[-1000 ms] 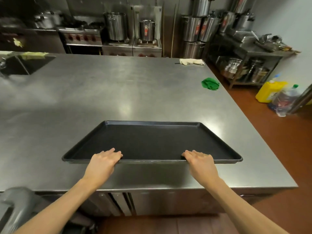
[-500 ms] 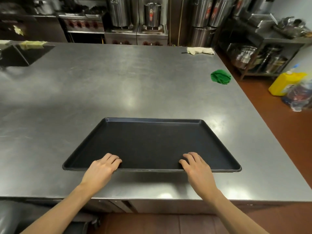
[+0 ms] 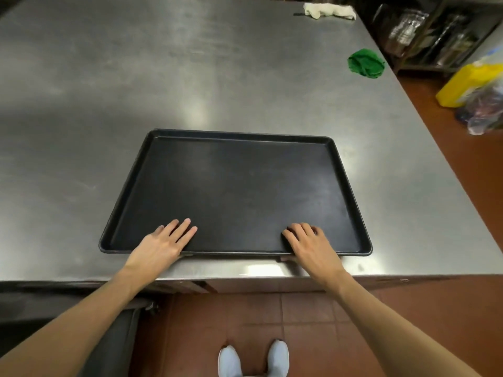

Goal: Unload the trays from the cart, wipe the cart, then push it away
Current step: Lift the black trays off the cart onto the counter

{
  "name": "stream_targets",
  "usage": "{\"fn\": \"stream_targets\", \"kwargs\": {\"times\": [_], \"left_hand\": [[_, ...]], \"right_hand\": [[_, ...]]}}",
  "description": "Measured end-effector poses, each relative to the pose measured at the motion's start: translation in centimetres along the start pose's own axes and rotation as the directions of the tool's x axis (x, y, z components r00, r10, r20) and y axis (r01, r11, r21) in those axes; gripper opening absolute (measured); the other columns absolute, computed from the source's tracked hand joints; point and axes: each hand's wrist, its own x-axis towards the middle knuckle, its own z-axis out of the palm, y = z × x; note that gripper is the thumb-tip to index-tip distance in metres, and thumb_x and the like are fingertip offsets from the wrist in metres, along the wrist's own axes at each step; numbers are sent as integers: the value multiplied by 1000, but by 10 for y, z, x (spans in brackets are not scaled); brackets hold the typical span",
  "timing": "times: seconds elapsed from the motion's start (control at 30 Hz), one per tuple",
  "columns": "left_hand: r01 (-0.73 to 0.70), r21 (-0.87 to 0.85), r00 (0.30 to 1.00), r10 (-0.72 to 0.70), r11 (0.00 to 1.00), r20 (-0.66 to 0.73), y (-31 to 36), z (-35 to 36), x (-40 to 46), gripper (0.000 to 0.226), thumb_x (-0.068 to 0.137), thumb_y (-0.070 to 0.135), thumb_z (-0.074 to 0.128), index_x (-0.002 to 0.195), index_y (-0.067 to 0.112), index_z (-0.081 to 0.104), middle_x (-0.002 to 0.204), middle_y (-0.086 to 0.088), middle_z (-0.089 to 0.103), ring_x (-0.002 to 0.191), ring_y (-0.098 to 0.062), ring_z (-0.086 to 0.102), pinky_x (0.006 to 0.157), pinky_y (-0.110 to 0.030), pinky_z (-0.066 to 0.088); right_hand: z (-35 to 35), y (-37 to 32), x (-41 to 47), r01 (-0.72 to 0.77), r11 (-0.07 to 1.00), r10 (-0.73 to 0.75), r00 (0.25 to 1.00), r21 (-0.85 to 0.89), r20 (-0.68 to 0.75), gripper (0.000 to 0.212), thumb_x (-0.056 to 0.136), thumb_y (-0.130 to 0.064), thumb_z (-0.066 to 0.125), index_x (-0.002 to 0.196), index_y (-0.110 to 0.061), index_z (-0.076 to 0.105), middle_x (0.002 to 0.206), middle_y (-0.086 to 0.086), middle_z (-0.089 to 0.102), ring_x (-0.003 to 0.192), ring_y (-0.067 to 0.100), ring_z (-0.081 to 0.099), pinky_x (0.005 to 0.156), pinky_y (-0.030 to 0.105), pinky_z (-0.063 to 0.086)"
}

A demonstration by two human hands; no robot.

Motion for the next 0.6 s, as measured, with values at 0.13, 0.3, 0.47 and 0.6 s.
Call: {"fn": "stream_targets", "kwargs": {"times": [0.13,0.3,0.47,0.6], "left_hand": [[-12,-23,991,15,1000,131,8,15,2,86,54,16,94,130,-1,57,131,-24,60,110,-43,63,75,-52,59],[-56,-38,998,58,998,39,13,27,2,56,101,43,38,129,0,59,132,-24,59,112,-43,63,75,-51,59],[-14,-91,999,17,996,33,18,27,3,70,93,59,29,122,8,68,128,-14,65,108,-33,68,63,-39,60],[30,-110,999,-33,993,-25,19,28,5,68,81,61,47,119,10,70,127,-12,66,107,-30,68,62,-37,60]], "right_hand": [[12,9,1,20,999,-21,998,26,65,69,74,-57,74,122,-9,64,119,12,65,109,33,64,90,48,55],[21,9,1,33,998,-36,998,59,49,76,65,-62,79,120,-10,69,118,9,68,109,28,67,90,47,57],[27,7,-3,6,992,-10,999,126,32,73,67,-58,81,122,-12,69,124,8,68,114,27,66,92,44,55],[21,8,-2,-15,981,1,997,194,73,76,83,-60,64,139,-10,55,144,9,54,134,29,50,111,45,39]]}}
